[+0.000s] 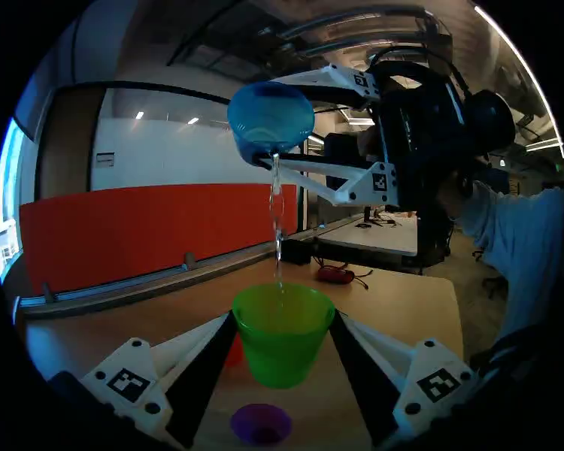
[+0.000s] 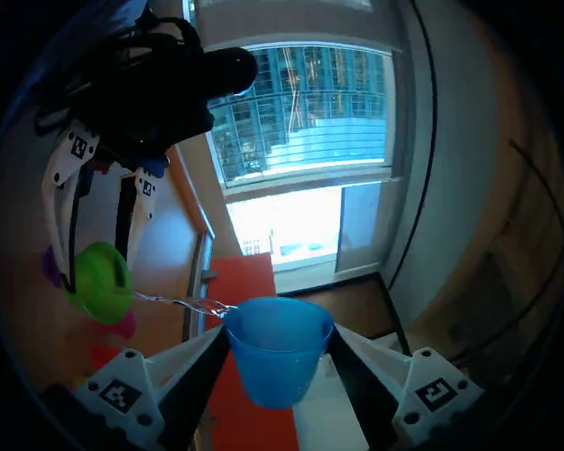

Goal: Pour water

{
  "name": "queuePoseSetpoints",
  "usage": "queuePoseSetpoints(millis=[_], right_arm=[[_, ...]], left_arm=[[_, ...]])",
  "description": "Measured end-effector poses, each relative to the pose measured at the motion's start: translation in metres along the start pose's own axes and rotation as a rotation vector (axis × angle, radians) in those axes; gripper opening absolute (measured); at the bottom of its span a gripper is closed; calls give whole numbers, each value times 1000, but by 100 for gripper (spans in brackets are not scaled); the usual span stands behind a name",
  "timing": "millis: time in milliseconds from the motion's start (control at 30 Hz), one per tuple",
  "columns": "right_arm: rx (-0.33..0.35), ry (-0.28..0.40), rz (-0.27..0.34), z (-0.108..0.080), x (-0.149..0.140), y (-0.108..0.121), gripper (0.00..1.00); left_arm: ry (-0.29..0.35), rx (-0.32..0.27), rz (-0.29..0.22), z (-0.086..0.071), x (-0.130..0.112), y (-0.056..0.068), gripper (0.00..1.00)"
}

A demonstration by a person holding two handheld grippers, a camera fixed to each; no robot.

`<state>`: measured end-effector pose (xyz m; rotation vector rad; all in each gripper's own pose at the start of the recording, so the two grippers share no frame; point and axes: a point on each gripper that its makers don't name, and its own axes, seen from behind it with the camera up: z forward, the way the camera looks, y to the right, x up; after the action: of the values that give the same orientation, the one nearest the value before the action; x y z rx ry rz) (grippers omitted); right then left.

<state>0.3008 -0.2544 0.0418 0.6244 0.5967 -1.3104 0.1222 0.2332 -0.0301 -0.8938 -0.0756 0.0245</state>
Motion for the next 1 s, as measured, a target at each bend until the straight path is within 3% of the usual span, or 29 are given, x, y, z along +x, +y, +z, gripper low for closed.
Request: queuePoseSetpoints(millis=[1000], right_arm=[[-20,9,-159,4,13,11,91]], left_arm=[[13,0,-21,1,2,-1,88]])
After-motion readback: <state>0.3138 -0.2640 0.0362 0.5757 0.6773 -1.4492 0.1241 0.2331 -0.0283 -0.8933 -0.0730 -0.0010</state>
